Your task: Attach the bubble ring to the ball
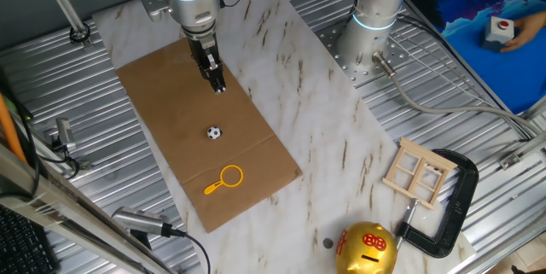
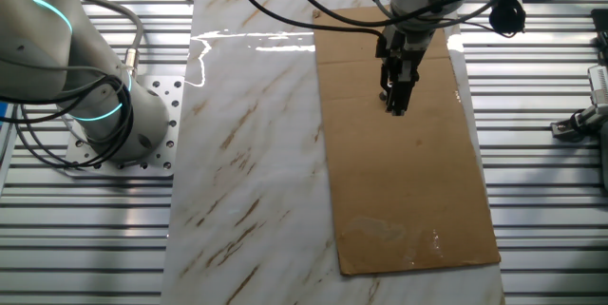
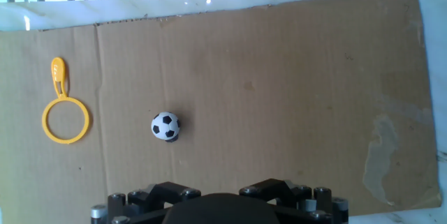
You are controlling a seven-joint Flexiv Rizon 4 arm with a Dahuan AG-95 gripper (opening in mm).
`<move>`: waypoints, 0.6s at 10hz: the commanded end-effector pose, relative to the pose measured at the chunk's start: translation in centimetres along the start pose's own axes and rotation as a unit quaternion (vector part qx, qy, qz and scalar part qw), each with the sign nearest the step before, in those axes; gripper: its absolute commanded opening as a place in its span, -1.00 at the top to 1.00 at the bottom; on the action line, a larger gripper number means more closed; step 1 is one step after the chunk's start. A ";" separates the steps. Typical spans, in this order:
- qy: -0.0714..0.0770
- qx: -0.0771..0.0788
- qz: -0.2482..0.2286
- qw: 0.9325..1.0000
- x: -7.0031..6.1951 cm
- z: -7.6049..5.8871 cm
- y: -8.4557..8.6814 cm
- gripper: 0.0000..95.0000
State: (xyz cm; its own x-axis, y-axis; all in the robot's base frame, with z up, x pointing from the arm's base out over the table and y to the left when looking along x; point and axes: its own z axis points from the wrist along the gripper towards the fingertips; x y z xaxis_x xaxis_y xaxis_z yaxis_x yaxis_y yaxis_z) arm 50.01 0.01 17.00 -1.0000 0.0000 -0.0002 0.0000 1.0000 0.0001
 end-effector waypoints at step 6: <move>-0.003 -0.056 -0.149 0.987 0.0 0.0 0.0 1.00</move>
State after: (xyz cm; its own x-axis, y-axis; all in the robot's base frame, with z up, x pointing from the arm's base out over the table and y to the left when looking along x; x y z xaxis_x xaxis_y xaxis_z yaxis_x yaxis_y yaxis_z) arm 49.78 -0.08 17.02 -0.9803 -0.1965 -0.0181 -0.1973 0.9779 0.0698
